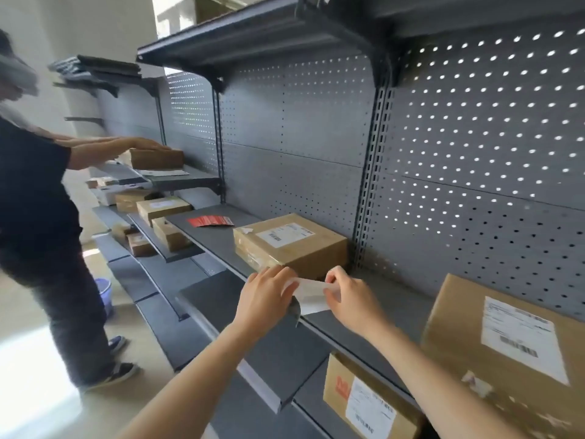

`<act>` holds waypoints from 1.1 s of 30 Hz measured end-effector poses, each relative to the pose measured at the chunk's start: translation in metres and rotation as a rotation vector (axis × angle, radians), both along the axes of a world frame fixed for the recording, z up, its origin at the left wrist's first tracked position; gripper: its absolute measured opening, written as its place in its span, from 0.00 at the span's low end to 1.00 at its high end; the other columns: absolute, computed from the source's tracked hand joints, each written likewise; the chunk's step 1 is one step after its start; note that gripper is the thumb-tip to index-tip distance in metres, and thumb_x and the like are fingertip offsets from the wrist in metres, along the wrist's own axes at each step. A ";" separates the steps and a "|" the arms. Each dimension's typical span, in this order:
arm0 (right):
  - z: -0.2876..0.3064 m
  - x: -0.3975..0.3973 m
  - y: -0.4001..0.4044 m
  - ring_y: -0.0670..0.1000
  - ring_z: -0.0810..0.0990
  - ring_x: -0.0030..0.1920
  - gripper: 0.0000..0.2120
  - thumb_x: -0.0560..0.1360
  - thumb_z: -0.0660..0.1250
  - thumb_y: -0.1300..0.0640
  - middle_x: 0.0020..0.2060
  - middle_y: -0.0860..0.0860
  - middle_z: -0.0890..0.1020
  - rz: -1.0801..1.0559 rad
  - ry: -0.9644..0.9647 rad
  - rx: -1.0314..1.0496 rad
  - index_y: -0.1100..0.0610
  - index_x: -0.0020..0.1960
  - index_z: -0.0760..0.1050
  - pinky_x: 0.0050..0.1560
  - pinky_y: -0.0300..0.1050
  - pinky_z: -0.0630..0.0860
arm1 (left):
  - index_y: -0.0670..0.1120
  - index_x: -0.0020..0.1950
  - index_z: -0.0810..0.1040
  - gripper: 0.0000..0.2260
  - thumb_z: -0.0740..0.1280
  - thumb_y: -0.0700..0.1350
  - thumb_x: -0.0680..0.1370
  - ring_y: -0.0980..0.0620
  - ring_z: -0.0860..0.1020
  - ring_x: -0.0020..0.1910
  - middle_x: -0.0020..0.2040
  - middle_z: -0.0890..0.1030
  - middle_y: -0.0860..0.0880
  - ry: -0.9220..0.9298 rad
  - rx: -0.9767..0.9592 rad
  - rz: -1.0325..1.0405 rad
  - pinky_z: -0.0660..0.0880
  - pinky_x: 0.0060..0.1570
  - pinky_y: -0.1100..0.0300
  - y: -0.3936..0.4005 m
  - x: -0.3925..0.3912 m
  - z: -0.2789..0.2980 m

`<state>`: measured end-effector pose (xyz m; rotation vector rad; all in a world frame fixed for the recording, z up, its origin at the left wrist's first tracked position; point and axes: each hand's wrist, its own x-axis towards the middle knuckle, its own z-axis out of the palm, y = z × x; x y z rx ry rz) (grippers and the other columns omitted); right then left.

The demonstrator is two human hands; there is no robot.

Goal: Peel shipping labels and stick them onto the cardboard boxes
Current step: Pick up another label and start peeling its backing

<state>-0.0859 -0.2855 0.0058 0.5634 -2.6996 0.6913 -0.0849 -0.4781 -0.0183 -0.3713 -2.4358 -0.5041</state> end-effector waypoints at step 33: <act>-0.368 0.010 -0.231 0.54 0.78 0.46 0.05 0.73 0.67 0.60 0.46 0.54 0.81 0.349 -0.496 0.039 0.58 0.47 0.79 0.44 0.44 0.73 | 0.46 0.57 0.73 0.10 0.64 0.43 0.76 0.43 0.77 0.47 0.54 0.79 0.47 -0.578 0.438 0.539 0.68 0.42 0.58 -0.181 0.118 -0.372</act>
